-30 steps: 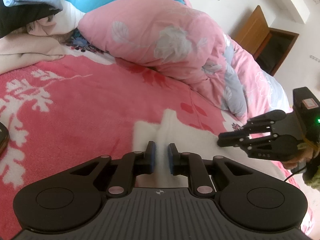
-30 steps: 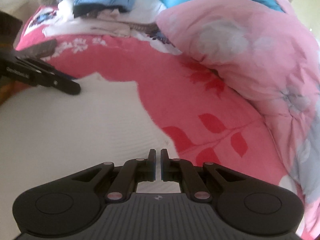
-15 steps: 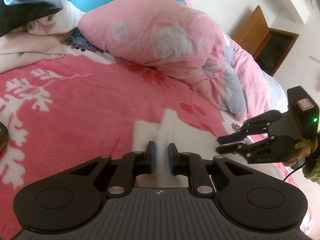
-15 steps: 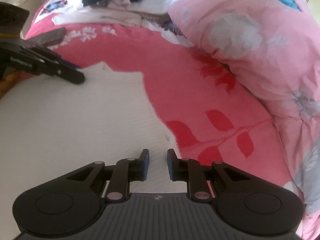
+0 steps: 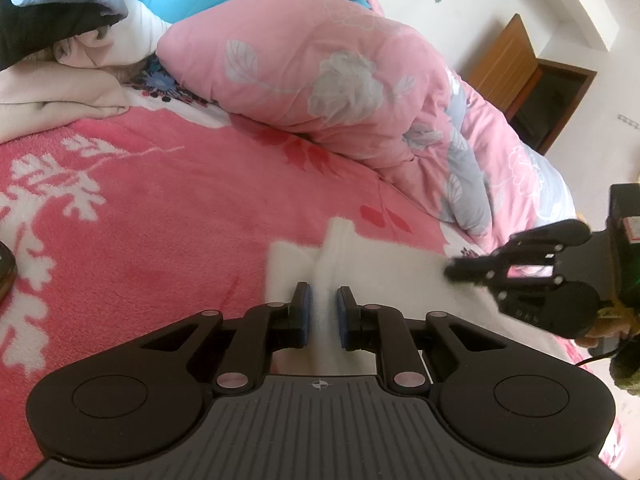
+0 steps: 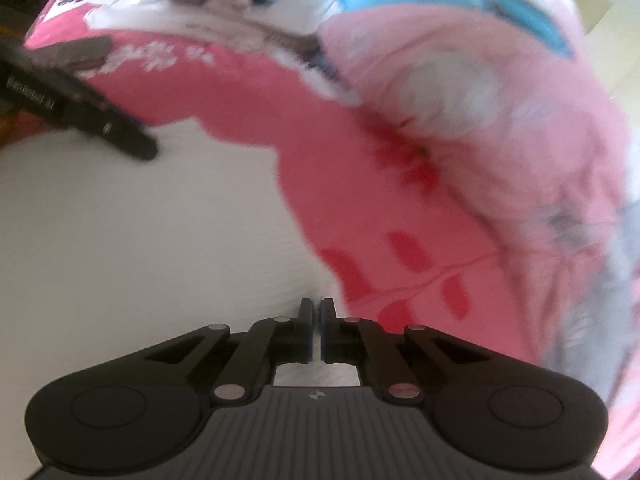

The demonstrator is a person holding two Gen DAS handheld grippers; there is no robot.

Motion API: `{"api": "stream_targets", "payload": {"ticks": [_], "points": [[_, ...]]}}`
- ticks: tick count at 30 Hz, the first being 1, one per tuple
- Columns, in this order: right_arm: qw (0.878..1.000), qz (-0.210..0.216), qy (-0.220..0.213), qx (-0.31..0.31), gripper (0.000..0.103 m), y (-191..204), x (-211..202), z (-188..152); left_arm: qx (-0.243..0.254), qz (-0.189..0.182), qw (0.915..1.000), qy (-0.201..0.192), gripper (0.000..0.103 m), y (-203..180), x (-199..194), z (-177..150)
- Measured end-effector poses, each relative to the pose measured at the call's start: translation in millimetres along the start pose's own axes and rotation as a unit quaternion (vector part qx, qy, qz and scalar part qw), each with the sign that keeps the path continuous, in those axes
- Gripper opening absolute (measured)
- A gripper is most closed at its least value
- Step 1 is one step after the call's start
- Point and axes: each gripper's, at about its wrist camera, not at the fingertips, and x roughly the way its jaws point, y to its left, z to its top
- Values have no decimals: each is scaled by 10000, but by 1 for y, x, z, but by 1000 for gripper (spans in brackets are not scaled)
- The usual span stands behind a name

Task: Fold clothes

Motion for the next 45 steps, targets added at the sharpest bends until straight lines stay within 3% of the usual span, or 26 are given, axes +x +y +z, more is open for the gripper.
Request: {"api": "stream_targets", "payload": {"ticks": [4, 10, 12, 13, 14, 18, 21, 24, 28, 33, 42, 45], "points": [[9991, -355, -69, -210, 2, 3, -1, 1, 15, 7, 10000, -3, 16, 0, 0, 0], [9977, -539, 93, -413, 2, 15, 36, -13, 46, 20, 10000, -6, 16, -1, 1, 0], [9986, -518, 5, -48, 4, 6, 32, -13, 53, 22, 10000, -6, 16, -1, 0, 0], [9986, -468, -38, 262, 12, -3, 26, -13, 57, 22, 10000, -6, 16, -1, 0, 0], [9972, -458, -86, 593, 13, -15, 18, -15, 60, 24, 10000, -6, 16, -1, 0, -1], [9785, -688, -313, 1920, 14, -76, -30, -39, 67, 31, 10000, -3, 16, -1, 1, -1], [9724, -799, -240, 2181, 15, -102, -56, -62, 82, 45, 10000, -1, 16, -2, 1, -1], [9809, -542, -64, 1866, 15, -94, -65, -76, 79, 49, 10000, 5, 16, -2, 2, -1], [9952, -184, 158, 945, 15, -65, -51, -78, 45, 26, 10000, 16, 16, -1, 3, 0], [9993, 50, 330, 144, 15, -50, -26, -70, 10, 1, 10000, 18, 16, 0, 3, -1], [9962, 370, 748, -252, 15, -45, -1, -76, 1, -5, 10000, 12, 16, 0, 3, -1], [9966, 357, 724, -155, 8, -45, 0, -77, -14, -15, 10000, 7, 16, 1, 3, -1]]}}
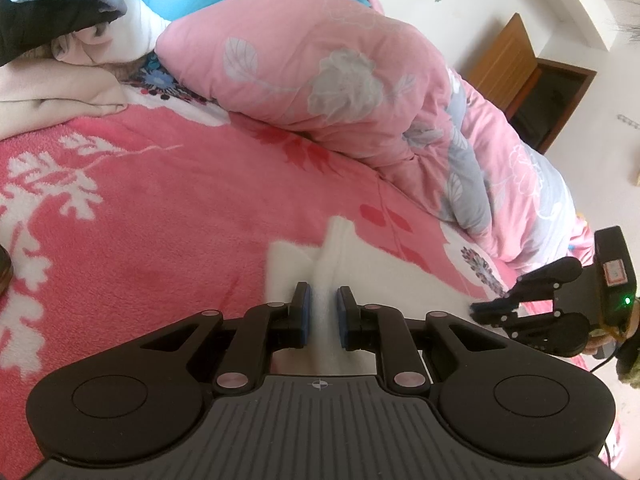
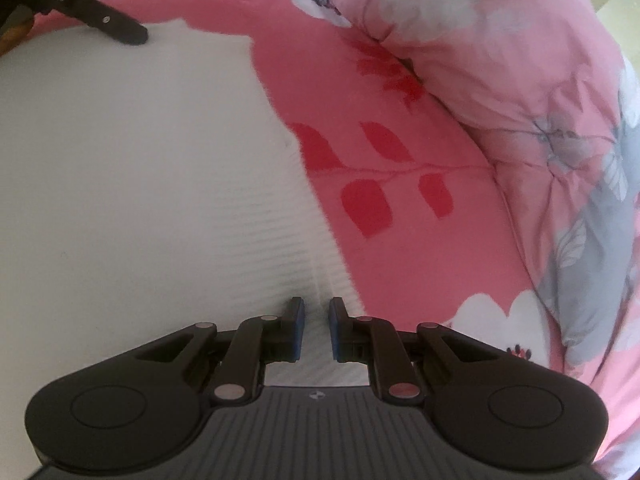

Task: Fold clothes

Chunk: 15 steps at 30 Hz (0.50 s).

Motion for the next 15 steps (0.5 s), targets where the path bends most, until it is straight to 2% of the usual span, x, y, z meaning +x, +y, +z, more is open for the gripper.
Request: {"api": "stream_targets", "payload": {"ticks": [1, 7, 12, 15], "points": [[10000, -37, -20, 3, 3, 1, -1, 0, 0, 1, 10000, -1, 16, 0, 0, 0], [9969, -716, -316, -1, 1, 4, -21, 1, -2, -4, 10000, -6, 16, 0, 0, 0], [9954, -921, -236, 61, 1, 8, 2, -2, -8, 3, 10000, -7, 16, 0, 0, 0], [9927, -990, -398, 556, 5, 0, 7, -6, -7, -2, 10000, -8, 16, 0, -1, 0]]}}
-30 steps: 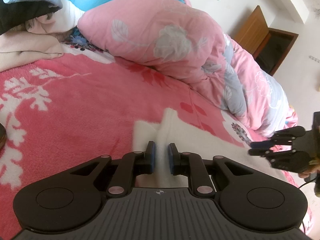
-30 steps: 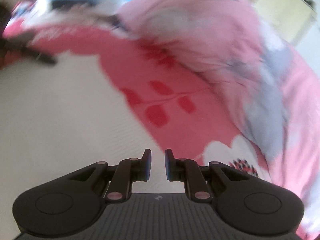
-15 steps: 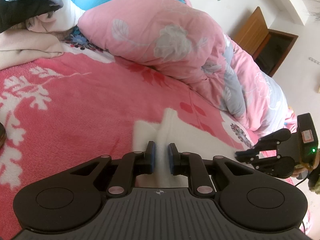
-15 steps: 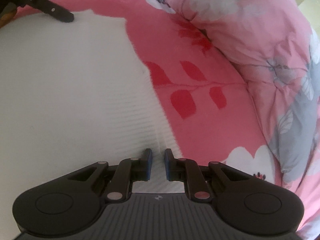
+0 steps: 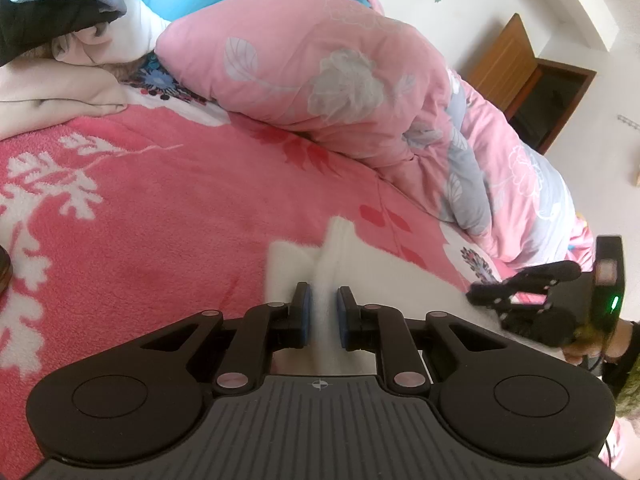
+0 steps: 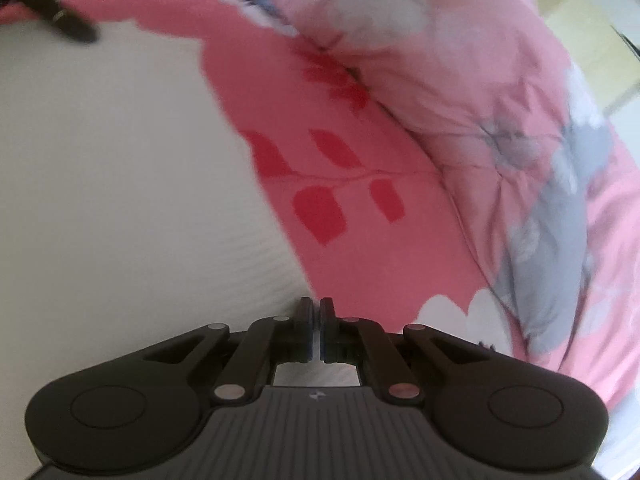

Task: Fold clothes

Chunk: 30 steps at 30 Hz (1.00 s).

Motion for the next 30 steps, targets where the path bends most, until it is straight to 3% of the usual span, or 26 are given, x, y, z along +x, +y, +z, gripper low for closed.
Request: {"api": "stream_targets", "payload": {"ticks": [1, 2, 6, 9, 13, 18, 20, 23, 24, 26, 29, 30], "points": [[9993, -22, -23, 367, 16, -11, -4, -1, 2, -1, 10000, 0, 16, 0, 0, 0], [9966, -70, -15, 825, 18, -26, -9, -3, 3, 0, 10000, 2, 16, 0, 0, 0], [9717, -508, -143, 2305, 19, -88, -38, -33, -5, -4, 10000, 7, 16, 0, 1, 1], [9513, -823, -156, 2966, 19, -117, -71, -62, -23, -11, 10000, 17, 16, 1, 1, 1], [9390, -470, -74, 3406, 19, -118, -93, -90, -29, -9, 10000, 25, 16, 1, 2, 1], [9492, 266, 50, 3134, 19, -89, -72, -87, -41, -32, 10000, 23, 16, 1, 3, 1], [9469, 484, 144, 3176, 19, -84, -53, -85, -69, -56, 10000, 32, 16, 3, 3, 2], [9381, 185, 281, 3447, 19, -91, -38, -89, -109, -53, 9999, 48, 16, 3, 3, 2], [9299, 79, 264, 3668, 19, -96, -39, -93, -145, -29, 9999, 64, 16, 2, 3, 3], [9018, -30, 125, 4319, 20, -113, -49, -106, -171, 17, 9998, 76, 16, -1, 1, 6], [8536, 353, -133, 5196, 26, -132, -69, -138, -170, 50, 9998, 92, 15, -6, -1, 10], [8375, 498, -170, 5439, 33, -135, -74, -148, -171, 40, 9998, 107, 15, -8, -1, 12]]}}
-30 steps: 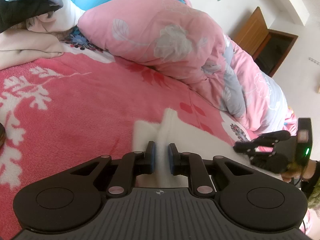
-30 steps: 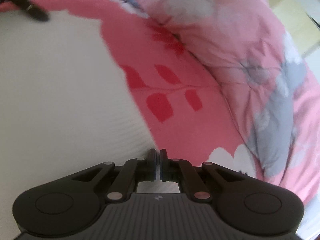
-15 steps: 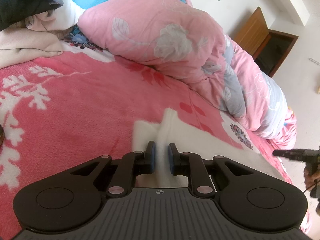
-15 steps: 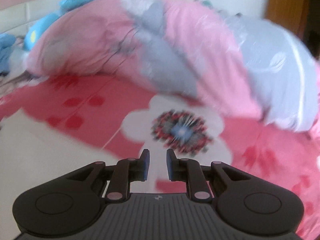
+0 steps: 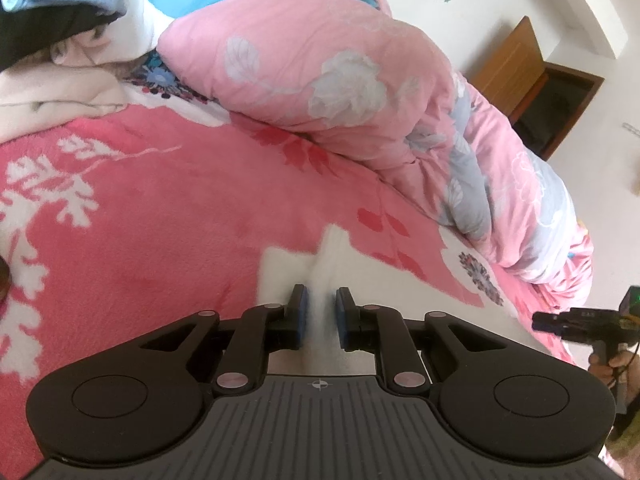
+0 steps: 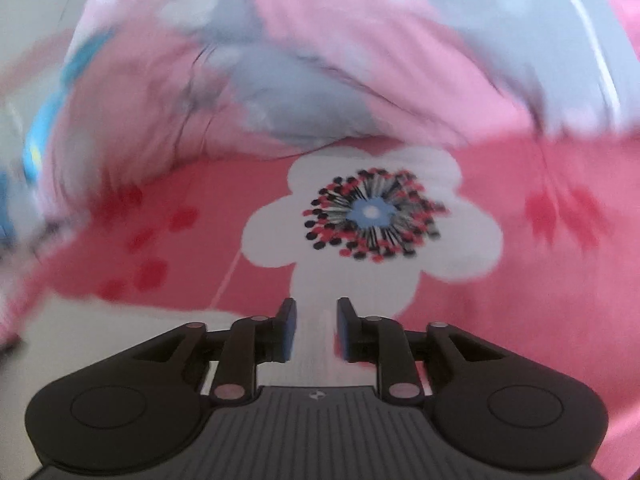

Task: Fold clothes

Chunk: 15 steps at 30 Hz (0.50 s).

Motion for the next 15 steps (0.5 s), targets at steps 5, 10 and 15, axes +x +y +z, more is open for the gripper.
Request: {"api": "stream_targets", "payload": {"ticks": [5, 10, 15], "points": [[9968, 396, 287, 636, 40, -25, 4, -6, 44, 62, 9997, 219, 28, -8, 7, 12], [9934, 685, 484, 786, 41, -31, 22, -8, 338, 246, 9980, 477, 29, -21, 24, 21], [9924, 836, 536, 723, 40, -35, 25, -6, 477, 433, 9955, 695, 29, -26, 42, 31]]}}
